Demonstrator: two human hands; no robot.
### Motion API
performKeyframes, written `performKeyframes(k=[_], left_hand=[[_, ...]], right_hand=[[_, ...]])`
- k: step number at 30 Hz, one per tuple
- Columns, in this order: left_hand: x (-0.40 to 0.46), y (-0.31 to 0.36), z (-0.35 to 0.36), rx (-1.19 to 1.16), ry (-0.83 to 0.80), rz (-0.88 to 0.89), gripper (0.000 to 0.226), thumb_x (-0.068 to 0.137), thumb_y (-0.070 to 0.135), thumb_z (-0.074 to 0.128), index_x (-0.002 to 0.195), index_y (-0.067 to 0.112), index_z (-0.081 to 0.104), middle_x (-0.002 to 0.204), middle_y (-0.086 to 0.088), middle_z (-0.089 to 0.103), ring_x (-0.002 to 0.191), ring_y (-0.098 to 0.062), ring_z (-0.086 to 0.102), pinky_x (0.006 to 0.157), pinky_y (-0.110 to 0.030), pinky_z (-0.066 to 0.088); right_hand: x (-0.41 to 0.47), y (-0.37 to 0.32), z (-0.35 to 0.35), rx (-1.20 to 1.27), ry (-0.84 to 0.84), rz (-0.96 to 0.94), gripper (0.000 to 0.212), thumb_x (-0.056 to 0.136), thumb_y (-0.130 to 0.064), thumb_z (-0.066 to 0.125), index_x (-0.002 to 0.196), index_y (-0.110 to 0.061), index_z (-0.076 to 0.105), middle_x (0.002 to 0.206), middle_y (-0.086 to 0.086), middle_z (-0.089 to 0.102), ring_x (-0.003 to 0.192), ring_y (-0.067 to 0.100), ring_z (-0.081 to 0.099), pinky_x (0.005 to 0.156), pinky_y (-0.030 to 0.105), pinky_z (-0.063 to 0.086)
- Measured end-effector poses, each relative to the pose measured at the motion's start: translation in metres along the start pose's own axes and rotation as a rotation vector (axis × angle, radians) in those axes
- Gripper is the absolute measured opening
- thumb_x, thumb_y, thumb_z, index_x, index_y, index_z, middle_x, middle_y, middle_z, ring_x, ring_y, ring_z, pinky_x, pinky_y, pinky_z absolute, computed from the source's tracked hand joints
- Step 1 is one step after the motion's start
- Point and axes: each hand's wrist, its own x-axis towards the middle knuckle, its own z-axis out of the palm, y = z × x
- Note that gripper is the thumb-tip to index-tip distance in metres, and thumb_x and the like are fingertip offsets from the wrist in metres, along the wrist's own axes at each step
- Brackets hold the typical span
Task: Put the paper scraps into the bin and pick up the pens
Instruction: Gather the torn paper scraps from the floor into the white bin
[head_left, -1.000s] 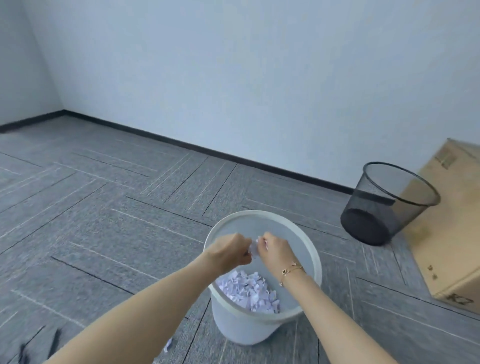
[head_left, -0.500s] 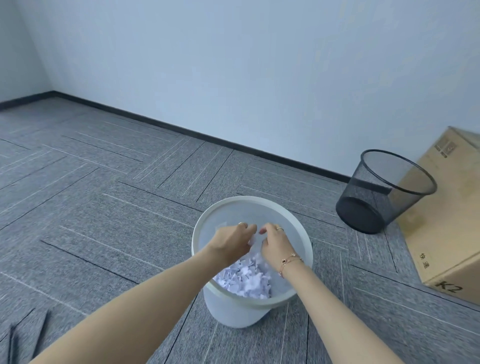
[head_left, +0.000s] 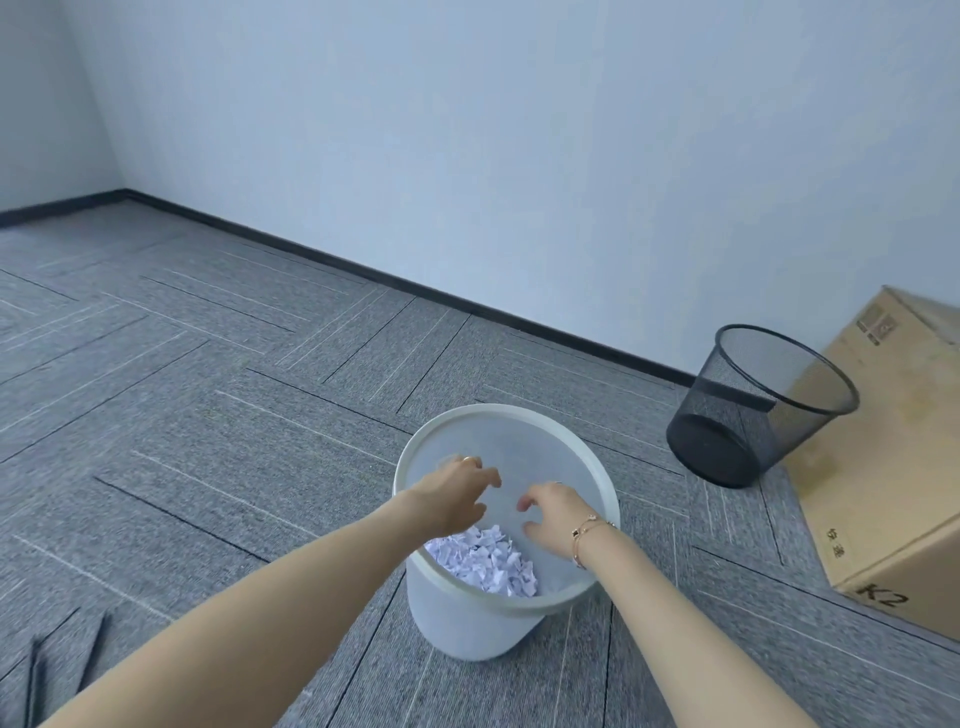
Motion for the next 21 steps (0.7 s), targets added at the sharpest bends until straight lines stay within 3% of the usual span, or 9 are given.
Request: performKeyframes(k=[4,7,10,12,14,15,18,19,21], left_hand=[[0.004,0.013,-0.009,-0.021,0.257,-0.158,0.026,0.096,0.02,0.037,0.096,0.001,0.055,0.097,-0.023,0.063,0.086,-0.04,0.061,0.06,-0.036,0.038],[0.007,0.016,-0.004,0.008,0.316,-0.22,0.024,0.092,0.018,0.04,0.089,0.003,0.059,0.092,-0.019,0.065,0.085,-0.038,0.062,0.061,-0.033,0.04],[0.009,0.011,0.006,-0.143,0.119,-0.172,0.031,0.081,0.02,0.048,0.109,0.016,0.061,0.112,-0.013,0.059,0.109,-0.033,0.055,0.088,-0.031,0.042],[0.008,0.004,0.01,-0.107,-0.084,-0.087,0.052,0.08,0.021,0.052,0.132,0.023,0.045,0.138,-0.014,0.04,0.133,-0.031,0.031,0.111,-0.038,0.022],[0.002,-0.004,0.005,-0.117,-0.129,-0.007,0.065,0.081,0.017,0.055,0.141,0.025,0.032,0.149,-0.014,0.023,0.139,-0.03,0.018,0.115,-0.039,0.016],[0.0,-0.008,0.001,-0.152,-0.112,0.032,0.065,0.081,0.014,0.056,0.141,0.024,0.032,0.149,-0.013,0.024,0.138,-0.027,0.024,0.113,-0.036,0.021],[-0.013,-0.016,-0.024,-0.186,-0.009,0.114,0.042,0.084,0.01,0.055,0.125,0.02,0.053,0.123,-0.008,0.058,0.098,-0.019,0.062,0.094,-0.028,0.046],[-0.018,-0.02,-0.035,-0.166,0.036,0.119,0.033,0.085,0.012,0.055,0.117,0.02,0.06,0.111,-0.005,0.066,0.082,-0.016,0.065,0.087,-0.029,0.051],[-0.029,-0.031,-0.055,-0.097,0.11,0.107,0.023,0.086,0.02,0.055,0.107,0.023,0.064,0.1,0.0,0.07,0.075,-0.01,0.061,0.083,-0.032,0.053]], right_hand=[[-0.002,-0.007,-0.008,0.021,0.062,-0.01,0.025,0.088,-0.021,0.05,0.108,-0.01,0.061,0.12,0.013,0.058,0.107,0.024,0.057,0.091,0.029,0.044],[-0.005,-0.011,-0.008,-0.017,0.067,0.002,0.026,0.089,-0.025,0.047,0.103,-0.008,0.062,0.113,0.014,0.062,0.091,0.024,0.058,0.083,0.03,0.046],[-0.008,-0.007,-0.007,-0.04,0.047,0.021,0.027,0.088,-0.026,0.048,0.107,-0.011,0.062,0.118,0.012,0.06,0.105,0.027,0.058,0.091,0.032,0.047],[-0.013,-0.005,-0.008,-0.062,0.005,0.038,0.032,0.088,-0.029,0.05,0.115,-0.014,0.058,0.126,0.01,0.052,0.111,0.027,0.054,0.095,0.032,0.045],[-0.017,-0.003,-0.007,-0.093,-0.025,0.038,0.041,0.087,-0.032,0.053,0.124,-0.014,0.051,0.132,0.011,0.046,0.121,0.027,0.046,0.102,0.033,0.04],[-0.019,-0.002,-0.007,-0.104,-0.033,0.031,0.044,0.087,-0.032,0.053,0.127,-0.014,0.049,0.133,0.012,0.044,0.125,0.027,0.042,0.105,0.033,0.037],[-0.022,-0.007,-0.012,-0.08,-0.014,-0.008,0.042,0.087,-0.024,0.053,0.128,-0.014,0.047,0.131,0.01,0.044,0.12,0.025,0.046,0.101,0.029,0.037],[-0.022,-0.011,-0.015,-0.049,0.024,-0.032,0.038,0.088,-0.019,0.052,0.126,-0.014,0.049,0.126,0.009,0.046,0.112,0.023,0.05,0.097,0.027,0.038],[-0.022,-0.025,-0.024,0.01,0.112,-0.09,0.032,0.088,-0.017,0.051,0.12,-0.014,0.053,0.111,0.004,0.049,0.095,0.02,0.053,0.091,0.027,0.041]])
